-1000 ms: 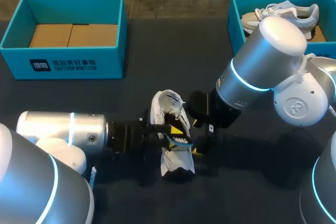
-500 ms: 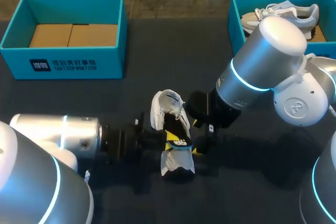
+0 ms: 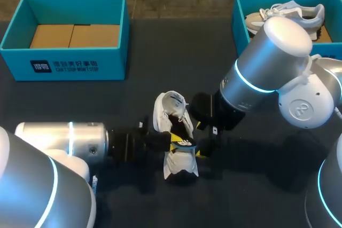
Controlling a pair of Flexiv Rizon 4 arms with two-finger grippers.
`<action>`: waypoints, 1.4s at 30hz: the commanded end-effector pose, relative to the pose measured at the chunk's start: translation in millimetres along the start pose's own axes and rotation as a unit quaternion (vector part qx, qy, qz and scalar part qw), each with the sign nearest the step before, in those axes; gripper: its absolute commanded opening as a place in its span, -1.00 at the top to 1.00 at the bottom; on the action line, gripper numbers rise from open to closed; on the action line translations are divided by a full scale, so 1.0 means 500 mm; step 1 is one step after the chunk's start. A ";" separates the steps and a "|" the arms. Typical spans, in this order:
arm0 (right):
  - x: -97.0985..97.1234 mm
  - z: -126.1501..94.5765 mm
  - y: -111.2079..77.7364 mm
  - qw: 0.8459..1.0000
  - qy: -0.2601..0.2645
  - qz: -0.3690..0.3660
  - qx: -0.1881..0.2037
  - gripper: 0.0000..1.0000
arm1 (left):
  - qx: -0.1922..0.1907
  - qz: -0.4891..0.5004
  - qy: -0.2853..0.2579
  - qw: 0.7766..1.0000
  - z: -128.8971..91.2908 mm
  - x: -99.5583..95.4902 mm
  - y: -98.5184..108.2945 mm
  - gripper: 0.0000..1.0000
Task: Take the shoe out of the shoebox, open the shoe tongue, remove and reinsert the insole, then place the shoe into the shoebox
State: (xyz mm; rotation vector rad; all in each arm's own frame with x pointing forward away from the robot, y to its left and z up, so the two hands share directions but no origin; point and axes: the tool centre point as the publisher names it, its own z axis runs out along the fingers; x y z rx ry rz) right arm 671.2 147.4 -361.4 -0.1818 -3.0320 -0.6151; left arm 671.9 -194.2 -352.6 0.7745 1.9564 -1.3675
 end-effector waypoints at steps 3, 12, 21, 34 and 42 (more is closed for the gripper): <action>0.001 0.003 0.000 1.000 -0.001 0.000 0.000 -1.00 | 0.014 -0.017 0.013 1.000 -0.006 -0.008 -0.010 1.00; 0.001 0.003 0.000 1.000 -0.001 0.000 0.000 -1.00 | 0.042 -0.017 0.010 0.999 -0.027 -0.015 -0.046 0.51; 0.001 0.003 0.000 1.000 -0.001 0.000 0.000 -1.00 | 0.052 0.006 0.027 0.998 -0.010 -0.003 -0.066 1.00; 0.001 0.003 0.000 1.000 -0.001 0.000 0.000 -1.00 | 0.000 -0.021 0.044 0.999 0.010 -0.002 0.017 1.00; 0.001 0.003 0.000 1.000 -0.001 0.000 0.000 -1.00 | 0.028 -0.028 0.042 0.998 -0.013 -0.007 -0.015 0.25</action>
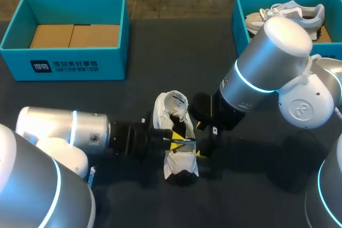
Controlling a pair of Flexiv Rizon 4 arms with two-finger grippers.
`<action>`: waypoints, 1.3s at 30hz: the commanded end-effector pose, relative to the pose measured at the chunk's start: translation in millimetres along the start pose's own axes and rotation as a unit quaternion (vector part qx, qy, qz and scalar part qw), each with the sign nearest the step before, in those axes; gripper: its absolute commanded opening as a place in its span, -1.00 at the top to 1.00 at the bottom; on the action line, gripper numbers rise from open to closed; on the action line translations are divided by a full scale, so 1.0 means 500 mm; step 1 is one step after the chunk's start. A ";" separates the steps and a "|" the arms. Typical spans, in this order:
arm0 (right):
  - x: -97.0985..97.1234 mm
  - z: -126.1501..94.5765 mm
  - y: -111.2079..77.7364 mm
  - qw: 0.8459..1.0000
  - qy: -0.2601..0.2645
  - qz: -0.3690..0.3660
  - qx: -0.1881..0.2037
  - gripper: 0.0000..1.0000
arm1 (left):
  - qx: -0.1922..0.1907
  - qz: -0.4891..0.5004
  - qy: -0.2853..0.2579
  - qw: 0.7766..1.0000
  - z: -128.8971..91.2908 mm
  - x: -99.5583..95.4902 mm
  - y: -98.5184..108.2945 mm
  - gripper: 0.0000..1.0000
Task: Take the shoe out of the shoebox, open the shoe tongue, remove and reinsert the insole, then place the shoe into the shoebox
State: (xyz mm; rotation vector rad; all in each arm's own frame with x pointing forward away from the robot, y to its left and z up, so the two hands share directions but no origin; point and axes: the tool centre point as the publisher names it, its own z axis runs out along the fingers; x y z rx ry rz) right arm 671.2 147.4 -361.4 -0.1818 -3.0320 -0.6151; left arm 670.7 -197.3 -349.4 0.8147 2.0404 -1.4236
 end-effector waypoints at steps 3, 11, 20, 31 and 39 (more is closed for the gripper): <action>0.001 0.003 0.000 1.000 -0.001 0.000 0.000 -1.00 | 0.024 0.001 -0.003 1.000 -0.023 -0.002 -0.023 0.22; 0.001 0.003 0.000 1.000 -0.001 0.000 0.000 -1.00 | 0.037 0.014 0.004 0.999 -0.014 0.003 -0.048 0.43; 0.001 0.003 0.000 1.000 -0.001 0.000 0.000 -1.00 | 0.024 0.015 0.010 1.000 0.019 -0.003 -0.036 0.98; 0.001 0.003 0.000 1.000 -0.001 0.000 0.000 -1.00 | -0.018 0.010 0.026 0.999 0.017 0.002 0.015 1.00; 0.001 0.003 0.000 1.000 -0.001 0.000 0.000 -1.00 | 0.002 0.013 0.030 0.999 -0.018 -0.003 -0.020 0.08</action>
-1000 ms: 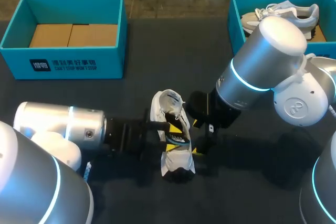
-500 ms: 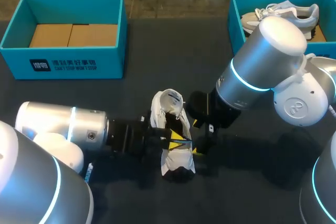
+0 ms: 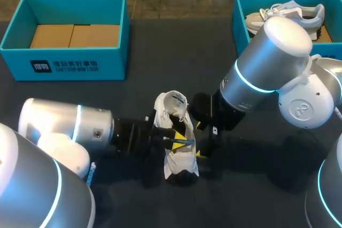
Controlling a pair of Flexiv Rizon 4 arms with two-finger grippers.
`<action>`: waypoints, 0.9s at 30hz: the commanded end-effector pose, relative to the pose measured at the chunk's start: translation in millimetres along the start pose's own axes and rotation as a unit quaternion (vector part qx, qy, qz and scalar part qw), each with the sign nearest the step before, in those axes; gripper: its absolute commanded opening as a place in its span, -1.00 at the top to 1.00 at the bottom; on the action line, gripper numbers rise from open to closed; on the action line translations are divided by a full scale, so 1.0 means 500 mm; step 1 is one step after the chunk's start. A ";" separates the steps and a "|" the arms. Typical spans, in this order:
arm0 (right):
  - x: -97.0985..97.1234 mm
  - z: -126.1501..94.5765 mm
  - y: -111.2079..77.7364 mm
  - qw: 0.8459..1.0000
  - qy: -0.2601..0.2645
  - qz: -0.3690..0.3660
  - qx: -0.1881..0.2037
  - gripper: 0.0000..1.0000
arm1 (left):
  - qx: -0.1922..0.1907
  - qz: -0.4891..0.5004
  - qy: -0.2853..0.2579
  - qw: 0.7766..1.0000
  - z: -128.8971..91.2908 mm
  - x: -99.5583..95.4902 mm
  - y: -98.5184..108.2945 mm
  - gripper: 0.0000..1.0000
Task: Take the shoe out of the shoebox, open the shoe tongue, remove and reinsert the insole, then place the shoe into the shoebox
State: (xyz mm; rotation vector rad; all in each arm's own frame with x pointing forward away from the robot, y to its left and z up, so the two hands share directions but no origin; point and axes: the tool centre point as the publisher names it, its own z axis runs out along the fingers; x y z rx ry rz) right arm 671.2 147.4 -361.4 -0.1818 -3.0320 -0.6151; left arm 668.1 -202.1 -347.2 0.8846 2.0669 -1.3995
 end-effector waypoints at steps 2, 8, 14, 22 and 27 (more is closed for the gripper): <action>0.001 0.003 0.000 1.000 -0.001 0.000 0.000 -1.00 | 0.011 0.000 0.005 1.000 -0.033 -0.006 -0.021 0.01; 0.001 0.003 0.000 1.000 -0.001 0.000 0.000 -1.00 | 0.014 0.009 0.019 1.000 -0.048 -0.017 -0.042 0.05; -0.004 -0.022 -0.003 1.000 0.002 -0.009 -0.004 -1.00 | 0.011 0.008 0.052 0.999 -0.053 -0.025 -0.047 0.03; -0.017 -0.097 -0.055 1.000 0.014 -0.012 0.008 -1.00 | -0.005 0.015 0.126 0.992 -0.070 -0.032 -0.052 0.04; -0.025 -0.146 -0.092 0.999 0.017 -0.021 0.021 -1.00 | -0.030 0.031 0.178 0.983 -0.083 -0.041 -0.056 0.02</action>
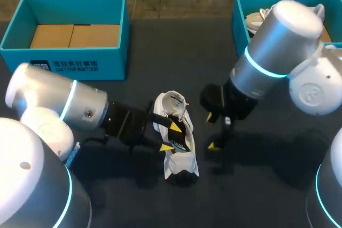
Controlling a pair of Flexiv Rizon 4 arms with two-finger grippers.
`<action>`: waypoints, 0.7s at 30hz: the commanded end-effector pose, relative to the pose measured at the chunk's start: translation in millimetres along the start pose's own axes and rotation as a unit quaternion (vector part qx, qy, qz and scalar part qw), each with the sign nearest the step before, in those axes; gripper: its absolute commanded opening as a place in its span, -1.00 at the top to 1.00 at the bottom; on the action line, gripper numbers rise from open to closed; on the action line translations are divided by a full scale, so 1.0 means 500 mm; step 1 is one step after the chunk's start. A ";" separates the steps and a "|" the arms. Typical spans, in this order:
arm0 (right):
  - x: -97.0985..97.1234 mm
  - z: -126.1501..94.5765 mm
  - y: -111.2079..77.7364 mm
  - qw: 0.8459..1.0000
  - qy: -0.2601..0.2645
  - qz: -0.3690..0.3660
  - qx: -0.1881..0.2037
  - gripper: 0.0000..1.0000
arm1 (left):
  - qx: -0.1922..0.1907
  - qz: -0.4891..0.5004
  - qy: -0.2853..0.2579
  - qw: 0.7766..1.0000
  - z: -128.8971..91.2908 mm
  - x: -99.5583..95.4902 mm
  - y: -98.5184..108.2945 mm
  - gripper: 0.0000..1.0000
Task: Take the shoe out of the shoebox, open the shoe tongue, remove and reinsert the insole, then place the shoe into the shoebox
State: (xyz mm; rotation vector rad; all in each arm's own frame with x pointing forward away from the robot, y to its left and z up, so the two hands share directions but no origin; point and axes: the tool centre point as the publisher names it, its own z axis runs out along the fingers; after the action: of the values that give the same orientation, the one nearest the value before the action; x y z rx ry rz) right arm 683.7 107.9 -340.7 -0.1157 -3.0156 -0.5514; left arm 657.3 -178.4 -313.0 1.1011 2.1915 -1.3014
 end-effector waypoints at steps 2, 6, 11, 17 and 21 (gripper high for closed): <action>0.009 -0.089 -0.053 1.000 -0.007 -0.017 -0.010 -1.00 | -0.023 0.011 0.096 0.995 -0.023 -0.019 -0.012 0.00; 0.009 -0.108 -0.078 1.000 -0.006 -0.018 -0.006 -1.00 | -0.048 0.026 0.126 0.991 -0.031 -0.023 -0.016 0.04; 0.013 -0.126 -0.095 0.999 -0.001 -0.036 -0.008 -1.00 | -0.063 0.029 0.179 0.981 -0.042 -0.025 -0.017 0.01; 0.013 -0.126 -0.095 0.999 -0.001 -0.036 -0.008 -1.00 | -0.078 0.025 0.270 0.959 -0.070 -0.027 -0.024 0.01; 0.013 -0.126 -0.095 0.999 -0.001 -0.036 -0.008 -1.00 | -0.087 0.028 0.309 0.947 -0.086 -0.027 -0.035 0.05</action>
State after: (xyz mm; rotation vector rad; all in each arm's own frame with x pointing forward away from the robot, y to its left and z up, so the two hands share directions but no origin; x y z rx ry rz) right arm 678.6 42.8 -297.9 -0.0090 -3.0251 -0.5793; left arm 657.6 -156.7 -285.9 1.4378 2.4301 -0.9412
